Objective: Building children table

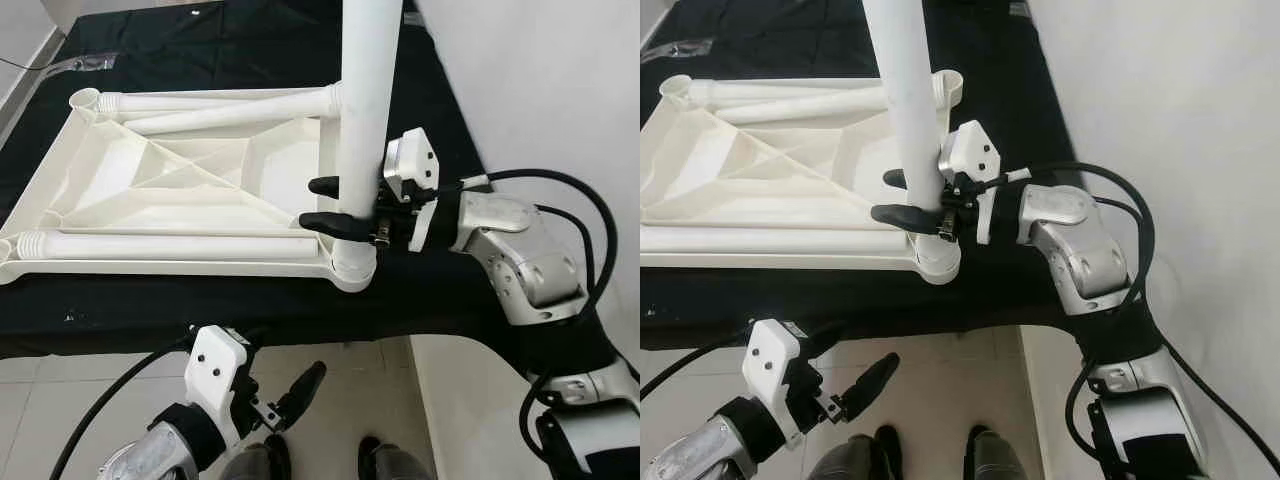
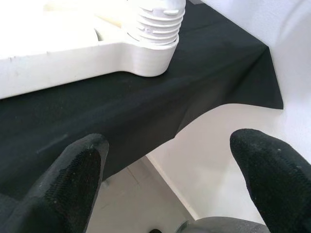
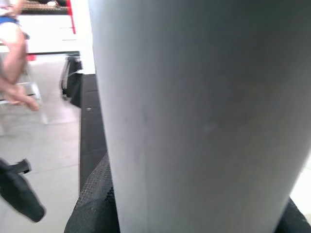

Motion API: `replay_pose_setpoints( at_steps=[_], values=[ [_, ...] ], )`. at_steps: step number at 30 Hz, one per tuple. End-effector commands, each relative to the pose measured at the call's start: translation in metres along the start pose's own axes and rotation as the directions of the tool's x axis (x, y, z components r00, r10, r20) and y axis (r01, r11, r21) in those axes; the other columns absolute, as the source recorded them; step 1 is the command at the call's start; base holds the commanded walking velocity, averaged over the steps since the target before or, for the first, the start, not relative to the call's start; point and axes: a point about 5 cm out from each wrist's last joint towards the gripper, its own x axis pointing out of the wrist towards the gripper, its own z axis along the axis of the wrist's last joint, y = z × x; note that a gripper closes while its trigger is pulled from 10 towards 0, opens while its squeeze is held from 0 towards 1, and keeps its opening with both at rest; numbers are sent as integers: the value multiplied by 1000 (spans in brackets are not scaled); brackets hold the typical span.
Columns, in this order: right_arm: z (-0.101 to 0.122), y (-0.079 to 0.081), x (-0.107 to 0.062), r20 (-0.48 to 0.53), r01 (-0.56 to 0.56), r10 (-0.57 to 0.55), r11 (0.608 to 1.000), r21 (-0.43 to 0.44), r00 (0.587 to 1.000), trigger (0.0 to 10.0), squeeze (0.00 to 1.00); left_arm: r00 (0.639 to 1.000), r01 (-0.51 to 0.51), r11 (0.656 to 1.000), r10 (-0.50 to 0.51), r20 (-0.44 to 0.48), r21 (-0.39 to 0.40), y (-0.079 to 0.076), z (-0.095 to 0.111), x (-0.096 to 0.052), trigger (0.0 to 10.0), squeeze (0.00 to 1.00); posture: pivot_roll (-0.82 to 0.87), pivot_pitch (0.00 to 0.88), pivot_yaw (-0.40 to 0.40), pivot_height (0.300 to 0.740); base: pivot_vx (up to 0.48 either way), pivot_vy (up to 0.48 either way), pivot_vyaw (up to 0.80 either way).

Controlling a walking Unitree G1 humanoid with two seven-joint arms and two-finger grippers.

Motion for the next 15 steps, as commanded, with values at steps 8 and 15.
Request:
replay_pose_setpoints(
  at_steps=[8, 15],
  values=[
    [-76, 30, -26, -426, 763, -671, 643, 73, 607, 10000, 0, 1000, -10, 1000, 10, -16, -20, 0, -7, -1, 10000, 0, -36, 314, -1, 740, 0, 0, 0],
    [-71, 44, -15, -376, 783, -700, 607, 134, 607, 10000, 0, 1000, -9, 1000, 9, -14, -11, 3, -8, 2, 10000, 0, -45, 303, 13, 740, 0, 0, 0]
  ],
)
